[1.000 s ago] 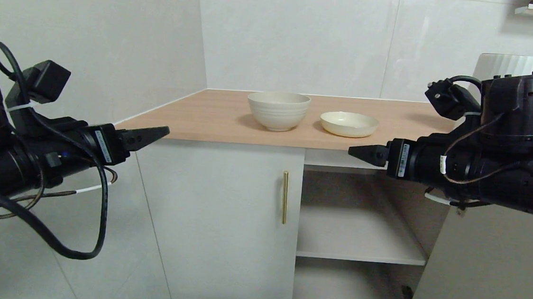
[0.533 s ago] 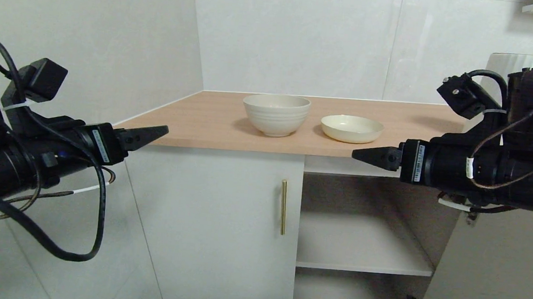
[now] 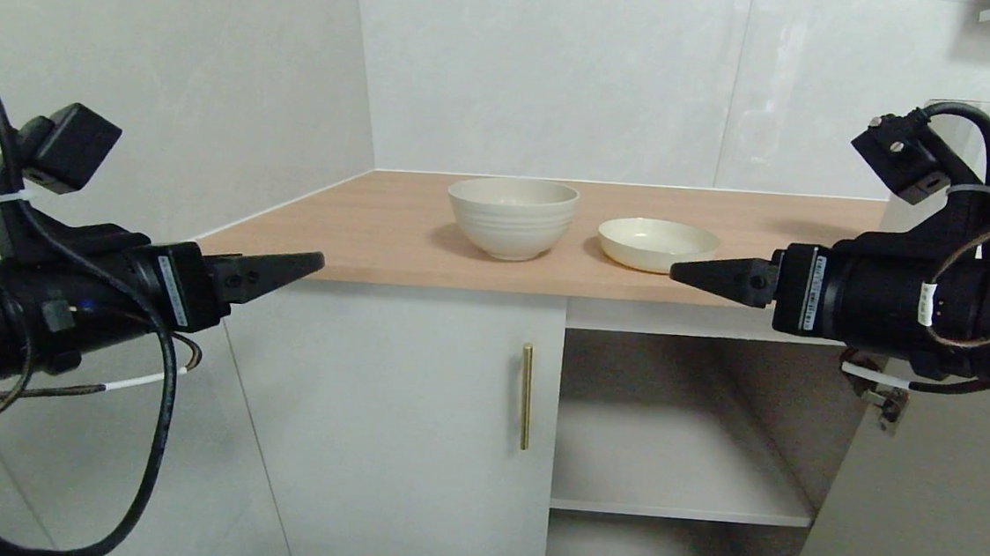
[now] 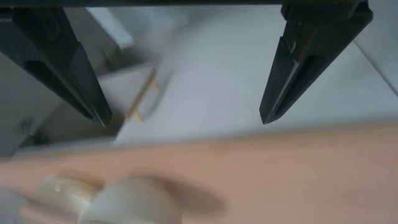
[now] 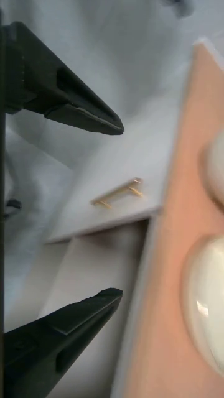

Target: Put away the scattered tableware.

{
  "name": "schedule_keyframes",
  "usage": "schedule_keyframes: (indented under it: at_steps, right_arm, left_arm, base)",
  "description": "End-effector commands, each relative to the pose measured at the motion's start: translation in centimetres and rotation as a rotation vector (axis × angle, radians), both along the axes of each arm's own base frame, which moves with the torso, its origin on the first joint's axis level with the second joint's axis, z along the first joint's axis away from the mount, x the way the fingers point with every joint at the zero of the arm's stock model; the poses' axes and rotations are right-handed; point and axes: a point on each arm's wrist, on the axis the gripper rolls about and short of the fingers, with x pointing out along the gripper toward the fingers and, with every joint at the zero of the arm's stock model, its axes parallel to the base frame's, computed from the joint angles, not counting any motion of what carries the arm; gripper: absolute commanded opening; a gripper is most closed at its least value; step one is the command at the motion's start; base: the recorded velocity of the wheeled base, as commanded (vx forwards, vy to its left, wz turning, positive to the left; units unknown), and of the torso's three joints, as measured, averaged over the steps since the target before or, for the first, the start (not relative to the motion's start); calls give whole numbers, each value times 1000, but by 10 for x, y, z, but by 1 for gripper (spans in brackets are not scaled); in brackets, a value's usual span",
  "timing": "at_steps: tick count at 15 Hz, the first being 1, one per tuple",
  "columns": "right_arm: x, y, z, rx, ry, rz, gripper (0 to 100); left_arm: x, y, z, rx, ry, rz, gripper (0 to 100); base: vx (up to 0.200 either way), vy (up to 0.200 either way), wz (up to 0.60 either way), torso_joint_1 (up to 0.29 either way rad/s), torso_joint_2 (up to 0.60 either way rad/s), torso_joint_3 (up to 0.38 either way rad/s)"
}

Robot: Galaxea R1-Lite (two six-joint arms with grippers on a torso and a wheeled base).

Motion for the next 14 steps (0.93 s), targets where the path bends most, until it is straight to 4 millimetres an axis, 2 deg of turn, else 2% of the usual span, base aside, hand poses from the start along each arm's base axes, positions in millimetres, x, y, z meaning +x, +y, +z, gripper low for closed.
schedule_keyframes:
  at_steps: [1, 3, 6, 14]
  right_arm:
    - [6, 1, -5, -12, 12, -8, 100]
    - [8, 1, -7, -17, 18, -10, 100]
    - [12, -2, -9, -33, 15, -25, 100]
    - [16, 0, -15, -48, 31, -23, 100]
  left_arm:
    - [-2, 0, 8, 0, 8, -3, 100]
    - [-2, 0, 8, 2, 22, -3, 100]
    - [1, -1, 5, 4, 32, -3, 100]
    - [12, -4, 0, 6, 61, -8, 100]
  base:
    - [0, 0, 0, 0, 0, 0]
    - [0, 0, 0, 13, -55, -31]
    - [0, 0, 0, 37, -240, -237]
    - [0, 0, 0, 173, -475, -290]
